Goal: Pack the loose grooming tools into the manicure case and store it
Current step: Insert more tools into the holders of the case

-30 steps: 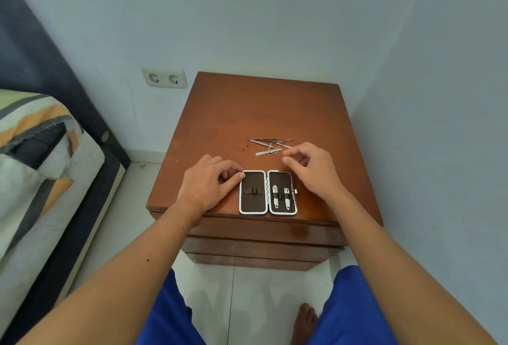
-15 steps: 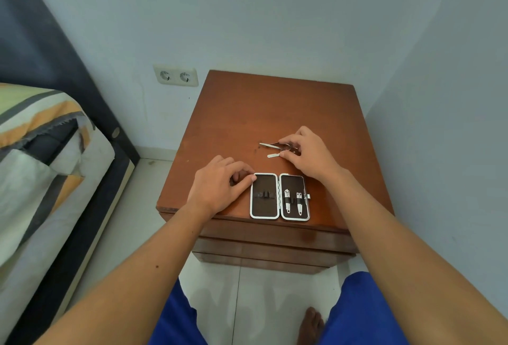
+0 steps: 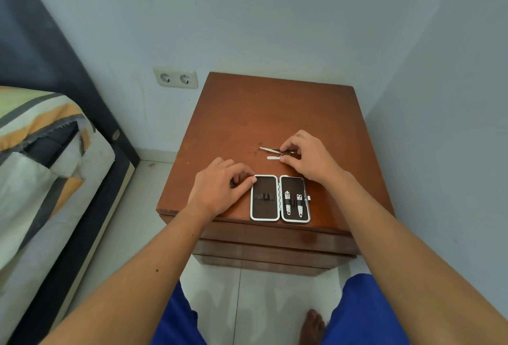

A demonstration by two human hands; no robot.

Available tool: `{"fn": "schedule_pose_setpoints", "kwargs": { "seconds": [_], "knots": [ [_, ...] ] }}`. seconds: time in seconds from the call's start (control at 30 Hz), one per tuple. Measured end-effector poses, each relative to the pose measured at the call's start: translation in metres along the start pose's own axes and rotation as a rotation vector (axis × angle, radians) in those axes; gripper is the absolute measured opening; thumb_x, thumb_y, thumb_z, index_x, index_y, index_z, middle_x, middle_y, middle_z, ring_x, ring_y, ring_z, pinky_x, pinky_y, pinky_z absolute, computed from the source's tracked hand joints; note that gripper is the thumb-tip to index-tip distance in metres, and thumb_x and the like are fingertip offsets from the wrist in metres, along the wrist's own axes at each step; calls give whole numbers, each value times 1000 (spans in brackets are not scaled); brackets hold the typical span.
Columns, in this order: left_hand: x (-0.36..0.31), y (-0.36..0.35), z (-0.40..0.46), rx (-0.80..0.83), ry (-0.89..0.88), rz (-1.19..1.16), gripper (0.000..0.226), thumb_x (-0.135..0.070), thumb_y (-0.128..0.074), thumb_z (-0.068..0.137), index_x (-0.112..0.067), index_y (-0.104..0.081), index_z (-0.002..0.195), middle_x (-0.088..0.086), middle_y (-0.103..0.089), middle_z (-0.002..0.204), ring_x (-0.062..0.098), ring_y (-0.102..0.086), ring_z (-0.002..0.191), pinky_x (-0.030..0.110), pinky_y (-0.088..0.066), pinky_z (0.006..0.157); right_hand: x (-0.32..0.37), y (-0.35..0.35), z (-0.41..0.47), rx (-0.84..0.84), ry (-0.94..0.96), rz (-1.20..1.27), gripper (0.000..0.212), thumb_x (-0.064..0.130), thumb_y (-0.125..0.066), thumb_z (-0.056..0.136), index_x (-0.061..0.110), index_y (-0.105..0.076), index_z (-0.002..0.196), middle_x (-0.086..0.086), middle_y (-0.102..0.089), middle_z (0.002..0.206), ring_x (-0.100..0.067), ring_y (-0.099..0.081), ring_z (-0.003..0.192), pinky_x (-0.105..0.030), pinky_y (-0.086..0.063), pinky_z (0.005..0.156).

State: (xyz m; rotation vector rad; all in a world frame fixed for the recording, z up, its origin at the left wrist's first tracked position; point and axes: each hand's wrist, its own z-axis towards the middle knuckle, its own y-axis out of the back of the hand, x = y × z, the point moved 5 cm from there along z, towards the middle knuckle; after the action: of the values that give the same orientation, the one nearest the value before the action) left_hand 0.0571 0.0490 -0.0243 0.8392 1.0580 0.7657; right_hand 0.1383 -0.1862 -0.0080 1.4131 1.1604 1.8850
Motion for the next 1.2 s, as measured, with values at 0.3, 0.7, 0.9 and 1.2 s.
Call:
{"fn": "schedule_pose_setpoints", "kwargs": {
  "seconds": [0.3, 0.7, 0.9, 1.2],
  "knots": [
    [0, 1, 0, -4, 3, -6, 25, -63, -57, 98, -46, -73, 108, -16, -56, 78, 6, -49, 86, 27, -46, 60, -3, 0, 0, -19, -15, -9, 33, 36, -83, 89, 25, -75, 119, 7, -58, 115, -15, -59, 110, -38, -53, 100],
    [-1, 2, -1, -15, -9, -4, 21, -62, -59, 99, -47, -72, 107, -16, -56, 78, 5, -49, 86, 22, -37, 57, -5, -1, -2, 60, 8, -103, 55, 44, -72, 96, 23, -62, 146, 5, -53, 129, -20, -51, 121, -40, -47, 107],
    [-2, 2, 0, -16, -11, -7, 21, -61, -59, 98, -46, -72, 106, -16, -55, 77, 5, -49, 86, 23, -39, 58, -6, -3, -5, 21, 48, -44, 35, 39, -76, 94, 28, -73, 127, 7, -51, 117, -17, -54, 110, -39, -51, 98],
    [-1, 2, -1, -13, -7, -13, 20, -61, -60, 99, -47, -72, 106, -15, -55, 77, 5, -48, 85, 26, -45, 59, 1, 1, -10, -35, -3, 64, 18, 29, -78, 93, 31, -69, 108, 12, -69, 96, -4, -52, 92, -24, -38, 78]
  ]
}}
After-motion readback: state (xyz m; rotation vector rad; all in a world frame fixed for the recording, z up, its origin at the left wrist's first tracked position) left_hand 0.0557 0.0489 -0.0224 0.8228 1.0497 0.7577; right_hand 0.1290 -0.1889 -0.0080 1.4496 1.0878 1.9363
